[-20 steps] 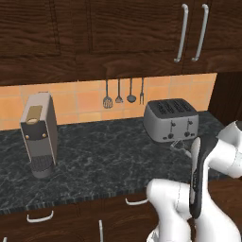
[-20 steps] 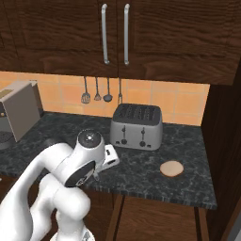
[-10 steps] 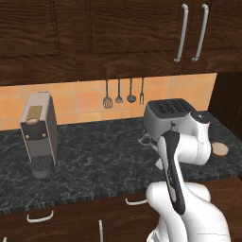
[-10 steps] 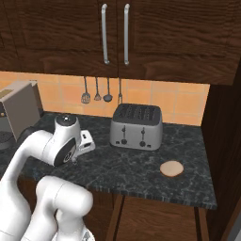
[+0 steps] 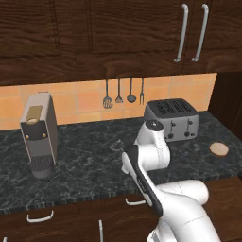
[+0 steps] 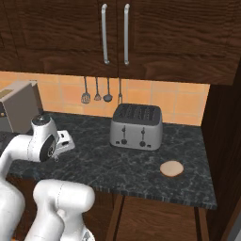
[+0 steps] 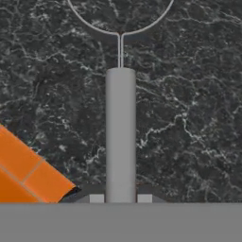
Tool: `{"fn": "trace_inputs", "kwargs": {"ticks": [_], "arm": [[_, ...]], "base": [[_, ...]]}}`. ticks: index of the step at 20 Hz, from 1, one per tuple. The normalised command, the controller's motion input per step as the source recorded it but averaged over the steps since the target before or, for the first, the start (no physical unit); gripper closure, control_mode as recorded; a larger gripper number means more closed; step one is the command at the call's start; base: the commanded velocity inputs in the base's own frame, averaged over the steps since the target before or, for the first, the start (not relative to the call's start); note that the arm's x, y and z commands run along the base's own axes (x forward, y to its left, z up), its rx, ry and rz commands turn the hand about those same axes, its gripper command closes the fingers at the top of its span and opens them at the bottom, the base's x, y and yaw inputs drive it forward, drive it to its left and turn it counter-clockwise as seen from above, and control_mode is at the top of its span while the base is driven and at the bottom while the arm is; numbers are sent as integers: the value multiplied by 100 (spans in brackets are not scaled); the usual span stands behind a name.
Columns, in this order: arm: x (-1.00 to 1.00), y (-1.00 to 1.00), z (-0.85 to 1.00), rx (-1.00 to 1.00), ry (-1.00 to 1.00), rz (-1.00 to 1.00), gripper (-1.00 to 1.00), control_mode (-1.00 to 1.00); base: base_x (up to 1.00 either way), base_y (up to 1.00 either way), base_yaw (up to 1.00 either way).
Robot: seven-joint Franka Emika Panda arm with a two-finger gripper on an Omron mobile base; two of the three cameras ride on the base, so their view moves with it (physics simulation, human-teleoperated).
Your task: Pick the peeler from the drawer and place it on the counter.
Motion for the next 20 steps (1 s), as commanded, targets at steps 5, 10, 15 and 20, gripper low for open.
{"fn": "trace_inputs", "kwargs": {"ticks": [5,10,15,20], "arm": [[49,13,-29,-2,23,-8,100,-100],[16,-1,-18,4,0,-1,100,-100],[23,5,-24,0,0,0,100,-100],[37,28,-26,0,0,0,100,-100]], "base": [[0,0,0],[0,0,0],[0,0,0],[0,0,0]]}}
